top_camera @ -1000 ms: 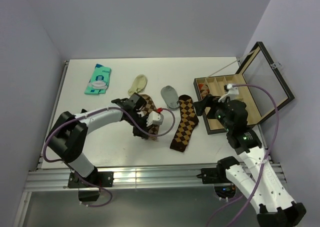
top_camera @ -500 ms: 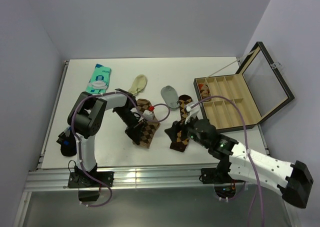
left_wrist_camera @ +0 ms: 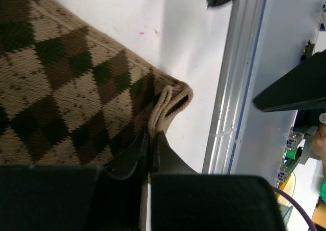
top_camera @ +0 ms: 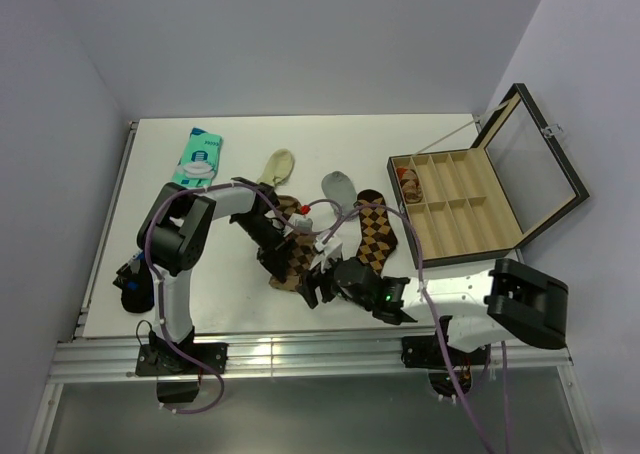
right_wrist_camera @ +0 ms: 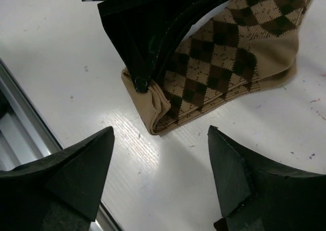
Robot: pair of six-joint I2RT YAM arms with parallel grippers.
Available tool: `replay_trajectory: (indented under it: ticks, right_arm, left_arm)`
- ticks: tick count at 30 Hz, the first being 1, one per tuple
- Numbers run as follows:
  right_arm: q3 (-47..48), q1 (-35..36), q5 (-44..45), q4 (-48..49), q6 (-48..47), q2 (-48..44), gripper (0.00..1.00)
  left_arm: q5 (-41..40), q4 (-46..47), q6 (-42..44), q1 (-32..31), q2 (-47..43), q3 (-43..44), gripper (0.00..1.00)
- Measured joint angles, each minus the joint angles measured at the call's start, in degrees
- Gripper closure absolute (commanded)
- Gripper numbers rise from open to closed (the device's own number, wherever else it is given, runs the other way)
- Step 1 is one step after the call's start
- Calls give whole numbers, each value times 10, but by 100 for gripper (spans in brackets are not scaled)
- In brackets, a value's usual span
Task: Roll the socks
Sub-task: Adjust the sock at the center of the board, then roll the sock at the center of the board.
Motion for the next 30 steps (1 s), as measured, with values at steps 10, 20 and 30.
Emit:
replay_trajectory:
  ticks: [10, 20, 30]
  right_arm:
    - [31, -1, -16, 73, -6, 120, 31]
    - [70, 9, -9, 49, -14, 136, 37]
    - [123, 40, -2, 10, -46, 153, 52]
  left_arm:
    - [-10, 30, -45, -1, 0, -8, 100]
    - [-16, 62, -113, -2, 0, -19, 99]
    - [-28, 73, -166, -4, -1, -20, 100]
